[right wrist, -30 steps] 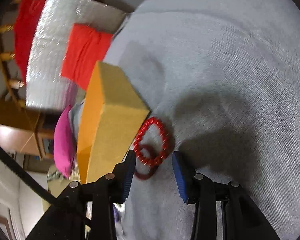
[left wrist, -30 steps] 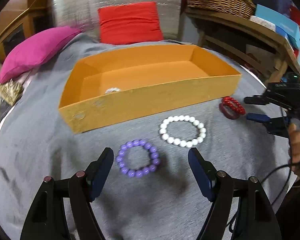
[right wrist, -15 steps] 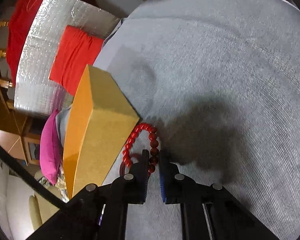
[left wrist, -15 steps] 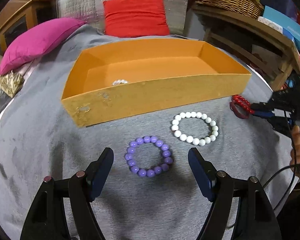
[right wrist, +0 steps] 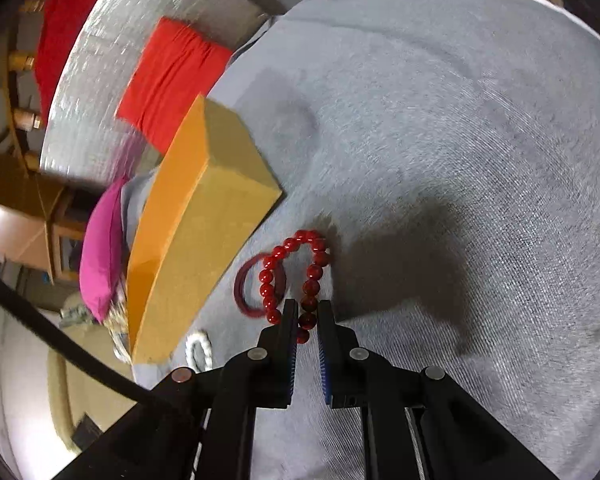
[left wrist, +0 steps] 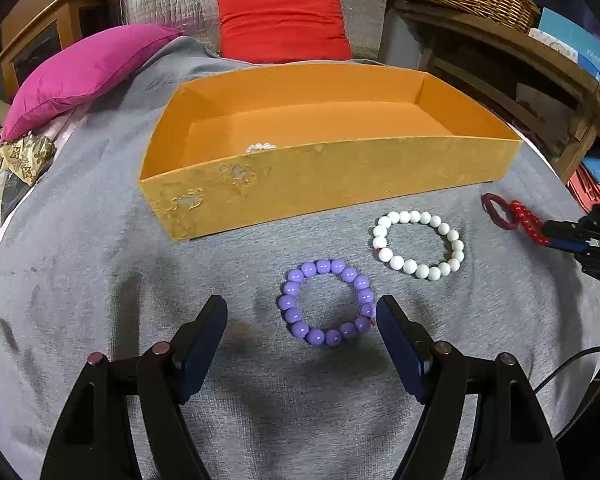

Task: Organize jewelry
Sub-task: 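Grasp the red bead bracelet with the right gripper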

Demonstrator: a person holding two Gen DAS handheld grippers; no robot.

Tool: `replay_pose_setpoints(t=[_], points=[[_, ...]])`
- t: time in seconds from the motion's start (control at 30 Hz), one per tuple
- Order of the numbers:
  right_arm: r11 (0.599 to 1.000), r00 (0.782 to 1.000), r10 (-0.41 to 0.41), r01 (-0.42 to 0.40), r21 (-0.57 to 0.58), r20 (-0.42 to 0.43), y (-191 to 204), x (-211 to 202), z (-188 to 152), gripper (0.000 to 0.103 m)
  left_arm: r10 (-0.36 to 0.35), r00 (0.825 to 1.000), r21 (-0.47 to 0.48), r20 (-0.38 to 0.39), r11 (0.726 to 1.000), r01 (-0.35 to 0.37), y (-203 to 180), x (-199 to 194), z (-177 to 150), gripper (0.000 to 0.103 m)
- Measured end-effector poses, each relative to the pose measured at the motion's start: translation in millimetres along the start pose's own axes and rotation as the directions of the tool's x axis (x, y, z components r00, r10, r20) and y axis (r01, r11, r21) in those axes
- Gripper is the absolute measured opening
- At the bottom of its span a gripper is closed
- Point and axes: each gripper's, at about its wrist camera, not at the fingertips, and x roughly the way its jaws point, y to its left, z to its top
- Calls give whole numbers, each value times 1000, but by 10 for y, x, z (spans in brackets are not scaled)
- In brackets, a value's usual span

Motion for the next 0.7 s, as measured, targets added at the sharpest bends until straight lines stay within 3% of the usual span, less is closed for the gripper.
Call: replay_pose_setpoints(t=[0.33,0.47,0.7], points=[[986,985,5,-33,-164,-170,229,107,-212,11,14,1000,9,-9,1000,-14,5,32,-15,77],[985,987,-31,4,-171,-156,173,49,-152,14,9,1000,15,-8,1000,-9,-47,30,-13,77],[980,996,-75,64,-186,-57,152,-48,-44,14,-10,1000,16,2,1000,10,-153,-3,20,77]])
